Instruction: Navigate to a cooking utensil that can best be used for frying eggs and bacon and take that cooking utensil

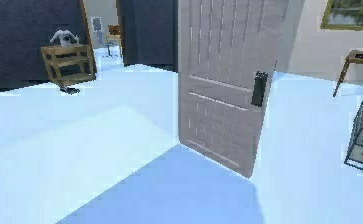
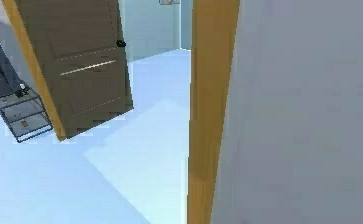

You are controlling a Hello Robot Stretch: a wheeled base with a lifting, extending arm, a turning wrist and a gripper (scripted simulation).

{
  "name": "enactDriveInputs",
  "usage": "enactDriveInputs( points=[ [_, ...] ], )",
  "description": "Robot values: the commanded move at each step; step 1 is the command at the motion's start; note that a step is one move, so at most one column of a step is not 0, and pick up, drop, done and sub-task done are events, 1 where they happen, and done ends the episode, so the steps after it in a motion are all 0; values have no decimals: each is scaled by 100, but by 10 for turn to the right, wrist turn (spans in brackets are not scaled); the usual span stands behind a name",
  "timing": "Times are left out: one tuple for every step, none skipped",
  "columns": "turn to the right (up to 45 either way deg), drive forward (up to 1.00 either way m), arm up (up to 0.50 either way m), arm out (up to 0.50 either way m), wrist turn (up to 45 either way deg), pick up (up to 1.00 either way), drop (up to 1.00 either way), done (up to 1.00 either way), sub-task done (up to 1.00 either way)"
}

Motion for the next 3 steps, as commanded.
enactDriveInputs(
  points=[
    [-60,0,0,0,0,0,0,0,0],
    [0,45,0,0,0,0,0,0,0],
    [-90,0,0,0,0,0,0,0,0]
  ],
)
